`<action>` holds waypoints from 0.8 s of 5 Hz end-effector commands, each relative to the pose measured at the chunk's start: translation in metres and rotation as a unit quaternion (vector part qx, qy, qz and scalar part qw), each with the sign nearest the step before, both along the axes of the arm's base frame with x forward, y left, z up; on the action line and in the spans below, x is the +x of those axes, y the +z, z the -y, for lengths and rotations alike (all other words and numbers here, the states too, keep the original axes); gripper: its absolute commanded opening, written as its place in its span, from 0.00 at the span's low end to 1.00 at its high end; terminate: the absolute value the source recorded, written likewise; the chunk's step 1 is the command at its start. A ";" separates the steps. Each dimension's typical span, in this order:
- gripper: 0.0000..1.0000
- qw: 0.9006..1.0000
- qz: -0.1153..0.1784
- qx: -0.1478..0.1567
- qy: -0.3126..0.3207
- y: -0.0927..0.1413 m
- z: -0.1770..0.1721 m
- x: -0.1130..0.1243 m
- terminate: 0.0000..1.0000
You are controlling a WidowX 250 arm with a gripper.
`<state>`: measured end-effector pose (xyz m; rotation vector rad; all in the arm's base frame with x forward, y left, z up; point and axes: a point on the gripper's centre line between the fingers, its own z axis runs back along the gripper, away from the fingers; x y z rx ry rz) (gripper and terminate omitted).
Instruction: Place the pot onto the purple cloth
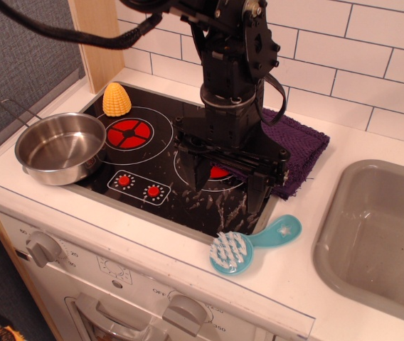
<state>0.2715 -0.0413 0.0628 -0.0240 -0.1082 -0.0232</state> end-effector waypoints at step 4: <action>1.00 0.997 0.038 0.031 -0.065 0.006 -0.081 -0.036 0.00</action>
